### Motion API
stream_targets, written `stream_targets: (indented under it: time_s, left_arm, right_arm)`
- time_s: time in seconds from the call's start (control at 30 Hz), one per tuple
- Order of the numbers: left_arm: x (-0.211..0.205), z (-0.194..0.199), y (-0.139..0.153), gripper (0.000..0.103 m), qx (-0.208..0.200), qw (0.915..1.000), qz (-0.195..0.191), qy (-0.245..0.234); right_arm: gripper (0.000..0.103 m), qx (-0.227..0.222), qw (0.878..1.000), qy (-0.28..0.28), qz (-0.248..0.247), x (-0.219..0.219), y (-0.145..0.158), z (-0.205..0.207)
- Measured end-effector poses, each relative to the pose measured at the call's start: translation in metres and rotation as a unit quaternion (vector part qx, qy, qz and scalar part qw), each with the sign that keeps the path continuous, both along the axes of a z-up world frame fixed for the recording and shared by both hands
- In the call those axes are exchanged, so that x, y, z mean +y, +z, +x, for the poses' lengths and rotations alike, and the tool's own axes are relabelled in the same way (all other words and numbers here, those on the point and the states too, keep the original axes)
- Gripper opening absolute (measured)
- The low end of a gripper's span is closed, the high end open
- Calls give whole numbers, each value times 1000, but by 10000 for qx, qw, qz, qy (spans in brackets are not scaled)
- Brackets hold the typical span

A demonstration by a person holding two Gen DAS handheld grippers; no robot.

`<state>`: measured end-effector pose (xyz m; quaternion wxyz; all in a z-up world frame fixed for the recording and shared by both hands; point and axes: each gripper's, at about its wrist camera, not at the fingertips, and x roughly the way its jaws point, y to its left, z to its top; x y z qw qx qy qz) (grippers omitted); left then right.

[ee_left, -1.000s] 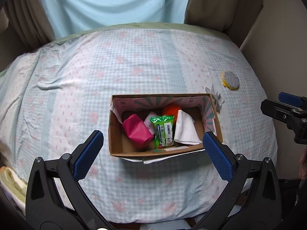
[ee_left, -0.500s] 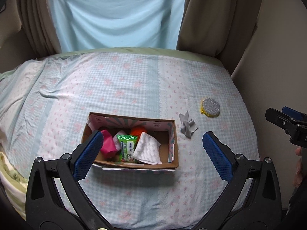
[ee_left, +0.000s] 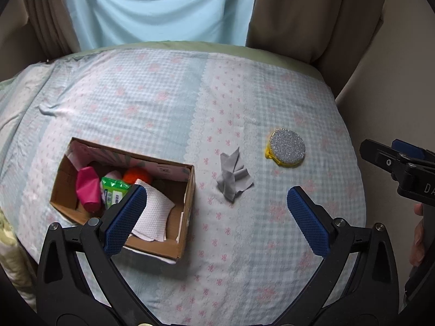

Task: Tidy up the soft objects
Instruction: 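Grasp the grey cloth with the left tool while the right tool grasps the glitter sponge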

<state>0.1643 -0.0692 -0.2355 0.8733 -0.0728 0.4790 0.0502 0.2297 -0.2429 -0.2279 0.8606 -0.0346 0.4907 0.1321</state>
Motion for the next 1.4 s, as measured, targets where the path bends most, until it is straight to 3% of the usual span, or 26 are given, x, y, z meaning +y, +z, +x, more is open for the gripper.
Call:
stream_targets:
  time_s: [0.27,0.37,0.5,0.67,0.8,0.97,1.13,1.4]
  left_arm:
    - [-58,56,-99,103,284,9993,194,-160]
    - [-63,73,-143,103,477,9989,18,5]
    - [-67,94,-190,103,632,9977,208,127]
    - [-56,113,-221,103,618,9959,424,510]
    - [-40,123,-238,103,731,9932,246,869]
    - [-39,132,-248,100,715,9941,284,763]
    - [-42,139,-245,79,629,9964,215,527]
    - [-43,142,-239,37,572,9974,131,413]
  right_arm:
    - [103,175,9989,422,-127,-7,-83,70]
    - [103,313,9976,595,-163,-5,-122,91]
    - [103,467,9958,751,-252,-2,-167,112]
    - [103,612,9943,816,-305,1,-209,131]
    - [103,567,9929,953,-429,7,-226,139]
    - [103,518,9921,1001,-549,11,-240,149]
    - [103,486,9916,1022,-620,14,-244,154]
    - [84,333,9908,1033,-809,18,-245,154]
